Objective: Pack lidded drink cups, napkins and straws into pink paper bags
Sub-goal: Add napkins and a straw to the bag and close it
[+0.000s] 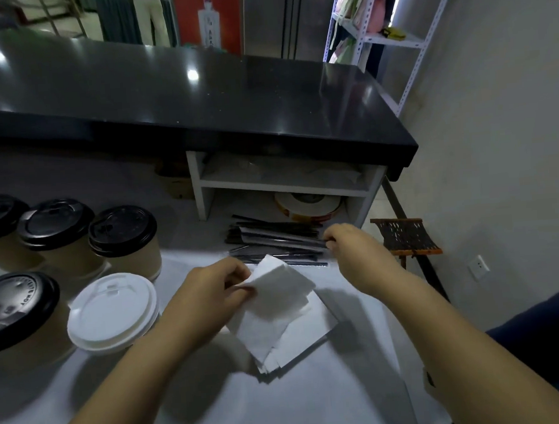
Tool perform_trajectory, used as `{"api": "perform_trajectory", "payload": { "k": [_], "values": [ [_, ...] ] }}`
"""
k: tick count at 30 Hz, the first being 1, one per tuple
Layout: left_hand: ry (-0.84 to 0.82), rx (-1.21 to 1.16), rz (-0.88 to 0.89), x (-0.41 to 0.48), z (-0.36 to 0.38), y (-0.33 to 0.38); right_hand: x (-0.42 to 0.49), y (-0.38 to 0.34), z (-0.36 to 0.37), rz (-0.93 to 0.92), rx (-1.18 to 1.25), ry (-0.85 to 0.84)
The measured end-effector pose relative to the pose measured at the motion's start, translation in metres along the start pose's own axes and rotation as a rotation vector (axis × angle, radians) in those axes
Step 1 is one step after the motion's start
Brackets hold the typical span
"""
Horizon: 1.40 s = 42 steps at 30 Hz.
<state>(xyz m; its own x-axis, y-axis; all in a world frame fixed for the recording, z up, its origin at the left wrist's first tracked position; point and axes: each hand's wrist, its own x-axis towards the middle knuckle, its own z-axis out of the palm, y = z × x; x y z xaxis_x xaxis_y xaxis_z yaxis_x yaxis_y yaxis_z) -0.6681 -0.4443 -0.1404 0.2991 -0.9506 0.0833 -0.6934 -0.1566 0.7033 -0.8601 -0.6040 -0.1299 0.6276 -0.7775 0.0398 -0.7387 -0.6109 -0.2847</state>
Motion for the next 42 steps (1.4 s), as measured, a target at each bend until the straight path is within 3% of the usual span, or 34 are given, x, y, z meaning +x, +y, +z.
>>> {"api": "perform_trajectory", "payload": {
  "k": [7,15,23,32,42],
  "values": [
    [0.161,0.034,0.162,-0.009,-0.069,0.034,-0.005,-0.038,-0.043,-0.134,0.213,0.270],
    [0.382,0.122,0.243,-0.038,-0.170,0.027,0.000,-0.136,-0.065,-0.301,0.398,0.364],
    [0.500,0.306,0.213,-0.121,-0.284,-0.044,-0.007,-0.279,-0.048,-0.457,0.375,0.425],
    [0.574,0.402,0.175,-0.224,-0.393,-0.133,-0.022,-0.445,-0.015,-0.491,0.468,0.481],
    [0.744,0.508,0.166,-0.246,-0.493,-0.212,0.017,-0.579,0.013,-0.587,0.490,0.461]
  ]
}}
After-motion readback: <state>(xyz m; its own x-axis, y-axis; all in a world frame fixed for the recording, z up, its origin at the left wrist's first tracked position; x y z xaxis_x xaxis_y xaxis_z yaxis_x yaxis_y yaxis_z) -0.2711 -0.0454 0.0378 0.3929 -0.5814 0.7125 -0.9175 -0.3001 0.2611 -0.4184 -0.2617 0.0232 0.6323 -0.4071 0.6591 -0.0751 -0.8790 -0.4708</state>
